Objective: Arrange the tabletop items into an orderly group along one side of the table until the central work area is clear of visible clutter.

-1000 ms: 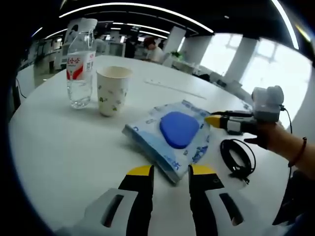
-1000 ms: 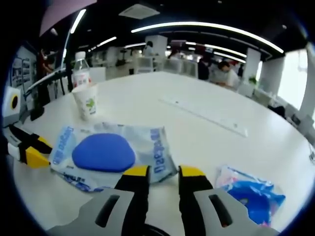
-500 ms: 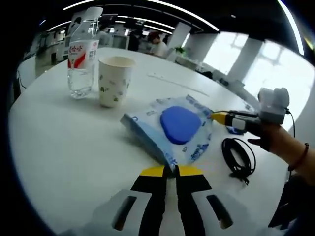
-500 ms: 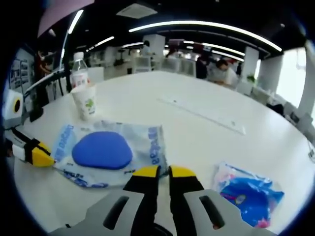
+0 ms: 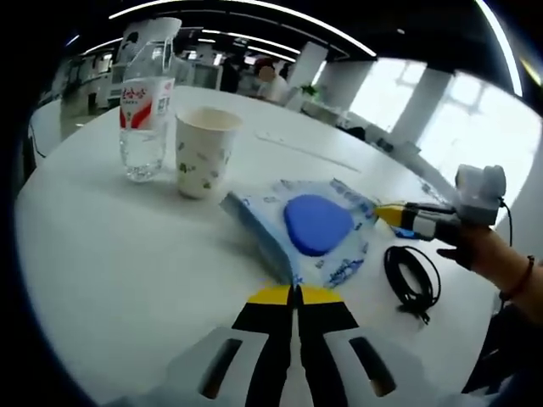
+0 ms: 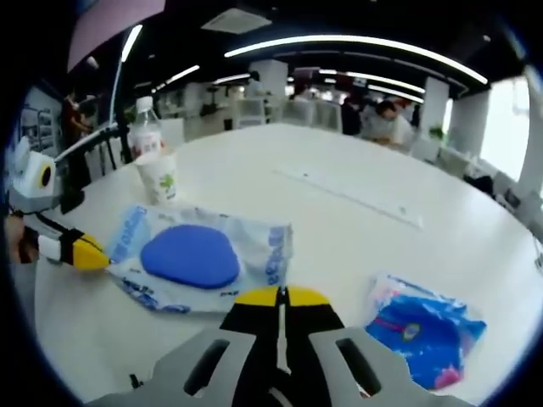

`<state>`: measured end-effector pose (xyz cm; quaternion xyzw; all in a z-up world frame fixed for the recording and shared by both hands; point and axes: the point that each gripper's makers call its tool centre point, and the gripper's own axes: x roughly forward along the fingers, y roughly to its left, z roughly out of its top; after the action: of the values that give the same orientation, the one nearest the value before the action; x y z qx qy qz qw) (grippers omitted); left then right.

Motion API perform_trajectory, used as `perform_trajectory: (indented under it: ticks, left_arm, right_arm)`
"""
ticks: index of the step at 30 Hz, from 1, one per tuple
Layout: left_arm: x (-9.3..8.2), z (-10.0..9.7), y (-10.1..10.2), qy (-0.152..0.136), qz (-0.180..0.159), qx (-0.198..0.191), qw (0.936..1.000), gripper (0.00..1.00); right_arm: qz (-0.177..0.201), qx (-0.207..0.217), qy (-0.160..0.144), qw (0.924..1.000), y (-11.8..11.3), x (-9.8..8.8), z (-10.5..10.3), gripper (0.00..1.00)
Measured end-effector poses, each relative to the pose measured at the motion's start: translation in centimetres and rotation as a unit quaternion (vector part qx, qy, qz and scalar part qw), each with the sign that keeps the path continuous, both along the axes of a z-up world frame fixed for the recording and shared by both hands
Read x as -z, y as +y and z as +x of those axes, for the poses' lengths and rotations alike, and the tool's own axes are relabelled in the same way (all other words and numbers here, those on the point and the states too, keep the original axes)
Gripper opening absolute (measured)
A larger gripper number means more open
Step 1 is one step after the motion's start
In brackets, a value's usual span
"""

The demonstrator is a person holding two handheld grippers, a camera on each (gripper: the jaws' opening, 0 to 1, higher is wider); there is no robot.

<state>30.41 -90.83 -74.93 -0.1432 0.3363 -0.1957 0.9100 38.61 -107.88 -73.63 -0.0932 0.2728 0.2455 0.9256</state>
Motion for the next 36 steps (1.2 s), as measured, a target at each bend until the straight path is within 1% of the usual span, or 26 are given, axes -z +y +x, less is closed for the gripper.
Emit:
perform_trajectory:
  ticks: [7,12,17,19,27,29,31,33,34,36]
  left_arm:
    - [-1.2,0.7,0.4,-0.020,-0.002,0.010,0.9997,0.00]
    - [-2.0,2.1,0.8,-0.038,0.000,0.013,0.9992,0.00]
    - [-2.6,3.5,0.9,-0.049,-0.004,0.016,0.9987,0.00]
    - [-2.9,4.2,1.0,-0.058,0.001,0.017,0.9982,0.00]
    - [-2.9,6.5,0.9,-0.076,0.016,0.021,0.9967,0.00]
    - [-2.9,7.2,0.9,-0.084,0.023,0.021,0.9959,0.00]
    - [-2.7,8.0,0.9,-0.093,0.032,0.022,0.9949,0.00]
    - [-2.5,8.6,0.9,-0.097,0.035,0.023,0.9944,0.00]
    - [-2.4,9.0,1.0,-0.104,0.042,0.023,0.9934,0.00]
    - [-2.4,9.4,1.1,-0.109,0.048,0.023,0.9926,0.00]
  right_arm:
    - [0.007,0.010,-0.009,0.9999,-0.8,-1.6,-1.5,0.00]
    - [0.014,0.017,-0.016,0.9996,-1.0,-2.7,-2.3,0.00]
    - [0.014,0.031,-0.019,0.9992,-1.3,-3.2,-2.5,0.00]
    - [0.016,0.035,-0.022,0.9990,-1.3,-3.4,-2.5,0.00]
    - [0.014,0.055,-0.030,0.9980,-1.4,-3.6,-2.2,0.00]
    - [0.006,0.056,-0.033,0.9979,-1.3,-3.5,-1.9,0.00]
    - [0.007,0.062,-0.033,0.9975,-1.3,-3.3,-1.6,0.00]
    - [0.015,0.072,-0.032,0.9968,-1.4,-3.0,-1.4,0.00]
    - [0.019,0.075,-0.030,0.9965,-1.4,-2.8,-1.3,0.00]
    - [0.019,0.076,-0.030,0.9965,-1.3,-2.4,-1.0,0.00]
